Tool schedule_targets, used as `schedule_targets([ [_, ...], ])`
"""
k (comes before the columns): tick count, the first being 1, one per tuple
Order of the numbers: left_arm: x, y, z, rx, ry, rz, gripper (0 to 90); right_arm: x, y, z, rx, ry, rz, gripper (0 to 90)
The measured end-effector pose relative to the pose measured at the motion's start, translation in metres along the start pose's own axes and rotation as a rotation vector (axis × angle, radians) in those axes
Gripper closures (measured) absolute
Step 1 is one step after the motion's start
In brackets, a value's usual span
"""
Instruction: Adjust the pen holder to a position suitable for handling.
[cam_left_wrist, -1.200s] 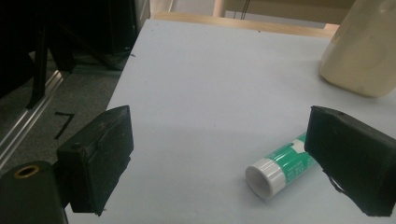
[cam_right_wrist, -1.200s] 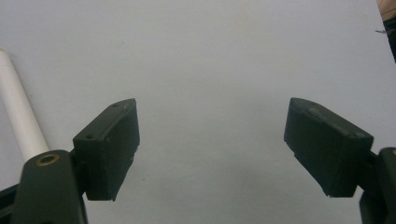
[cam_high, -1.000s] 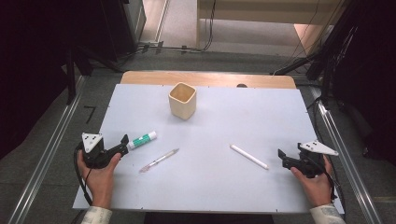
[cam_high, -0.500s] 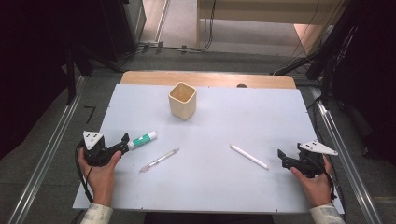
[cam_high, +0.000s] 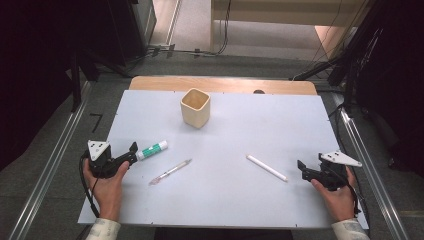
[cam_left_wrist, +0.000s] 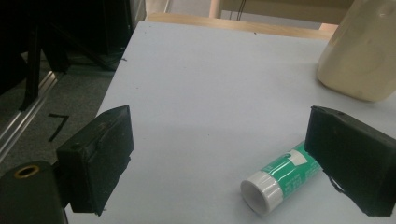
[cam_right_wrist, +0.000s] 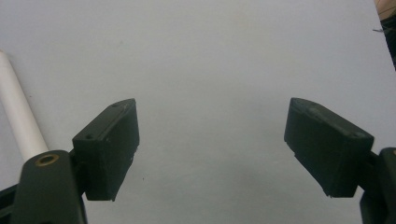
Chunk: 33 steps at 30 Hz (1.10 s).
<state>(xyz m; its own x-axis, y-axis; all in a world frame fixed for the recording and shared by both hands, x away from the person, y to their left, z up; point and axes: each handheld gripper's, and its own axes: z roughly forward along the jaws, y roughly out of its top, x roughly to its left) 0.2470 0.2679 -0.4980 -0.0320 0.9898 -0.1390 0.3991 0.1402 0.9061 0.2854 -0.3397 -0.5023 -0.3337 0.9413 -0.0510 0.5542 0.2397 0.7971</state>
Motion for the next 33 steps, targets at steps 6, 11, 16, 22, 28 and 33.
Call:
schedule_targets([
  [6, 0.000, 0.001, 0.002, 0.001, -0.004, -0.003, 8.8, 0.000, 0.000, 0.000, 0.000, 0.000, -0.002, 16.5],
  [11, 0.000, 0.005, 0.006, 0.004, -0.011, -0.005, 9.1, 0.000, 0.000, 0.000, 0.003, -0.002, -0.004, 16.5],
  [16, -0.002, 0.008, 0.010, 0.007, -0.028, -0.006, 9.1, 0.001, 0.000, 0.001, 0.005, -0.001, -0.002, 16.4],
  [22, -0.005, 0.013, 0.016, 0.009, -0.036, 0.002, 9.2, 0.001, 0.000, 0.002, 0.007, 0.000, 0.000, 16.2],
  [28, -0.008, 0.017, 0.023, 0.033, -0.066, 0.005, 12.2, 0.002, 0.000, 0.003, 0.012, 0.002, -0.002, 16.2],
  [33, -0.011, 0.022, 0.028, 0.027, -0.082, 0.006, 12.2, 0.002, 0.001, 0.003, 0.008, 0.005, -0.006, 16.2],
])
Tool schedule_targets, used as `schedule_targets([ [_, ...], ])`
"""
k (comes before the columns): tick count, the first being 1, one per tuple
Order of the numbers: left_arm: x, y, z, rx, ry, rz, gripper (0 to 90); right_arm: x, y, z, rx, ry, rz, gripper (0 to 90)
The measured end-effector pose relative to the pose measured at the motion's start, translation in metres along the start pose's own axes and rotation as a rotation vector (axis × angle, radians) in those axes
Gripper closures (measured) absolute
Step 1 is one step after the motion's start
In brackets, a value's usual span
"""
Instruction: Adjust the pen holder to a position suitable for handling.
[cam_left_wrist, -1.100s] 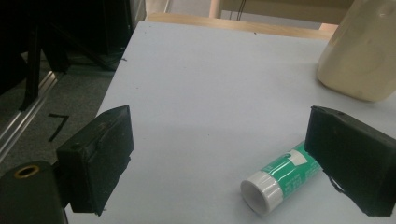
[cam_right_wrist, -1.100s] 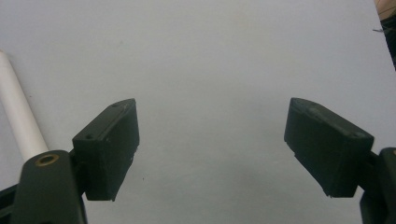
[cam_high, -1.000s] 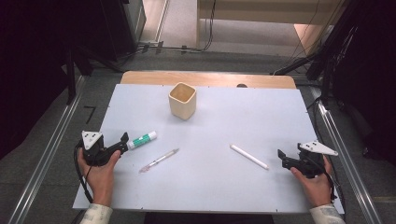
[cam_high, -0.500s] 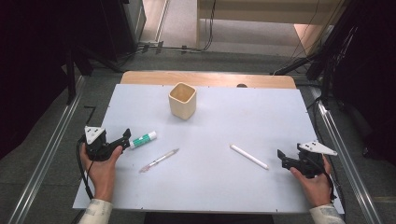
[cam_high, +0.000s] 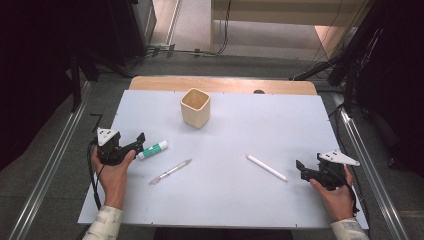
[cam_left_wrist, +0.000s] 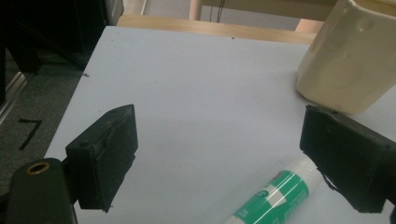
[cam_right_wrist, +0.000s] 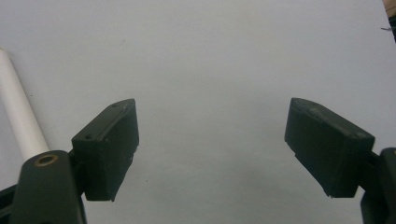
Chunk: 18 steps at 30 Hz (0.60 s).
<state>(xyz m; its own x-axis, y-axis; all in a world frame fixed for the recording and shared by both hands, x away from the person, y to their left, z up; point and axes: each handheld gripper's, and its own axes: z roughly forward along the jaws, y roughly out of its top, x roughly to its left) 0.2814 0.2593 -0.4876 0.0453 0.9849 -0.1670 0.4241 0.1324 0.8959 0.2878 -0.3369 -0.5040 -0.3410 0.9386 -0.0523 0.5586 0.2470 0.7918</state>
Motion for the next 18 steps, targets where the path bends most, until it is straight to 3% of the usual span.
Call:
schedule_targets([
  [18, -0.013, 0.020, 0.023, 0.015, -0.006, 0.016, 11.8, -0.001, 0.000, 0.000, -0.003, 0.006, 0.000, 16.1],
])
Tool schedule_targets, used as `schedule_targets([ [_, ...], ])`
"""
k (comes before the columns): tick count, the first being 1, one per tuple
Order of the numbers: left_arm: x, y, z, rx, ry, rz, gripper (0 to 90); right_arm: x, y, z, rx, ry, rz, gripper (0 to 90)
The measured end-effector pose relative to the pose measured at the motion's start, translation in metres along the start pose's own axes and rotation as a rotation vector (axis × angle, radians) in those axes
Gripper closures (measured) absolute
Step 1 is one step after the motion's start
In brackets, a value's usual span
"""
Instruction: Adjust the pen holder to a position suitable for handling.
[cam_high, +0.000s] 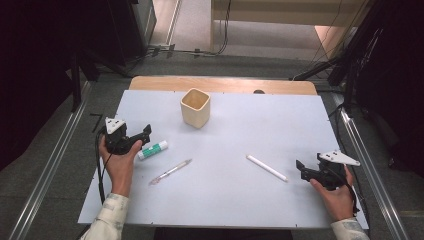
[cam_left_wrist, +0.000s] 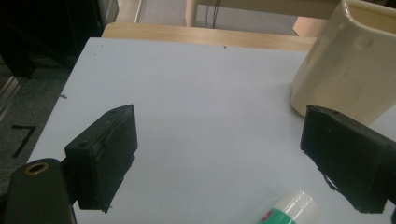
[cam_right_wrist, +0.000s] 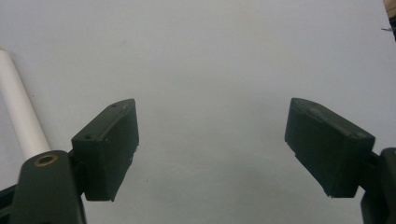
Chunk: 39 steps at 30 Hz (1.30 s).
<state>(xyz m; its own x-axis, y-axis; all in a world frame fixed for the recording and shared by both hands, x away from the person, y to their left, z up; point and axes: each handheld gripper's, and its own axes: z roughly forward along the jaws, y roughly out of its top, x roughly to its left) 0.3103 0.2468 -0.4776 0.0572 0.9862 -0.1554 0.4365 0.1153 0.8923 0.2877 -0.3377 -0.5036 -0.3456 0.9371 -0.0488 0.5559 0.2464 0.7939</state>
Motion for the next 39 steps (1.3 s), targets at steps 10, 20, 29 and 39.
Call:
schedule_targets([
  [10, -0.010, 0.010, 0.017, 0.020, -0.017, 0.000, 12.0, 0.000, -0.001, -0.001, 0.006, -0.003, 0.003, 16.1],
  [20, -0.021, 0.021, 0.027, 0.022, -0.023, 0.013, 12.2, 0.000, -0.001, 0.000, 0.006, 0.000, -0.002, 16.0],
  [29, -0.029, 0.028, 0.038, 0.032, -0.023, 0.026, 12.7, 0.000, -0.001, 0.000, 0.006, 0.002, 0.002, 16.0],
  [39, -0.039, 0.038, 0.046, 0.036, -0.026, 0.056, 14.7, 0.000, -0.001, 0.000, 0.007, 0.002, -0.002, 16.0],
])
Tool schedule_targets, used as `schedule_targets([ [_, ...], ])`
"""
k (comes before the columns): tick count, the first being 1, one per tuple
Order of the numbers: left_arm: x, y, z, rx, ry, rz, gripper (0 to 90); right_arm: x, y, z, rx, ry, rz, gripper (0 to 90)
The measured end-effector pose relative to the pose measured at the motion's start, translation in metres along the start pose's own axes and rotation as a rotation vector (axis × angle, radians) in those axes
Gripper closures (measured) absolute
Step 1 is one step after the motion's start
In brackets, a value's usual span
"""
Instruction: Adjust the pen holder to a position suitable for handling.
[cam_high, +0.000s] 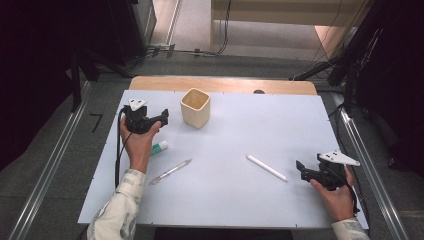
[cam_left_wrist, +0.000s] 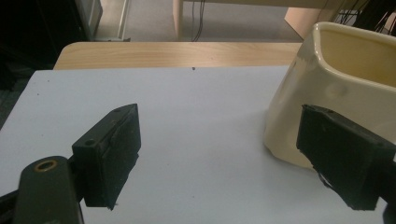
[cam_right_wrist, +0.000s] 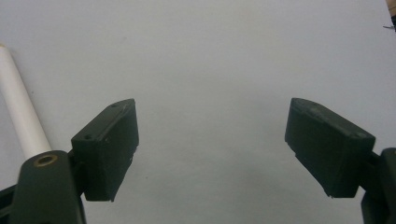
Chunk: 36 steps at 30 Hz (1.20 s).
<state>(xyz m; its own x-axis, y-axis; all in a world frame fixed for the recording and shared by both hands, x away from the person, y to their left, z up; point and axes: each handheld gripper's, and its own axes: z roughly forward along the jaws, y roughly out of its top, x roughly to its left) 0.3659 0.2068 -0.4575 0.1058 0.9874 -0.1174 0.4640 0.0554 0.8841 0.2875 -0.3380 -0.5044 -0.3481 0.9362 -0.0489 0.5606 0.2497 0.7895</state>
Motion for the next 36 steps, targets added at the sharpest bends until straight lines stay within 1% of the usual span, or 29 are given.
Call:
schedule_targets([
  [5, -0.004, 0.007, 0.006, 0.004, 0.004, 0.021, 15.2, 0.000, 0.000, 0.001, 0.009, -0.003, -0.001, 16.0],
  [14, -0.011, 0.018, 0.014, 0.004, 0.001, 0.035, 16.0, 0.000, 0.000, 0.000, 0.004, 0.001, 0.000, 16.0],
  [18, -0.014, 0.022, 0.018, 0.001, -0.012, 0.027, 16.0, 0.000, 0.000, 0.000, 0.004, 0.001, 0.000, 16.0],
  [25, -0.018, 0.030, 0.024, 0.001, -0.024, 0.029, 16.0, -0.001, 0.000, -0.001, 0.002, 0.004, -0.002, 16.0],
  [29, -0.021, 0.034, 0.026, -0.007, -0.035, 0.017, 16.3, -0.001, -0.001, -0.001, 0.004, 0.003, -0.004, 16.0],
  [31, -0.023, 0.036, 0.027, -0.004, -0.035, 0.025, 16.4, -0.002, -0.001, -0.001, 0.004, 0.004, -0.003, 16.0],
  [36, -0.025, 0.037, 0.031, 0.006, -0.047, 0.024, 16.4, -0.002, -0.001, -0.001, 0.003, 0.009, -0.001, 16.0],
])
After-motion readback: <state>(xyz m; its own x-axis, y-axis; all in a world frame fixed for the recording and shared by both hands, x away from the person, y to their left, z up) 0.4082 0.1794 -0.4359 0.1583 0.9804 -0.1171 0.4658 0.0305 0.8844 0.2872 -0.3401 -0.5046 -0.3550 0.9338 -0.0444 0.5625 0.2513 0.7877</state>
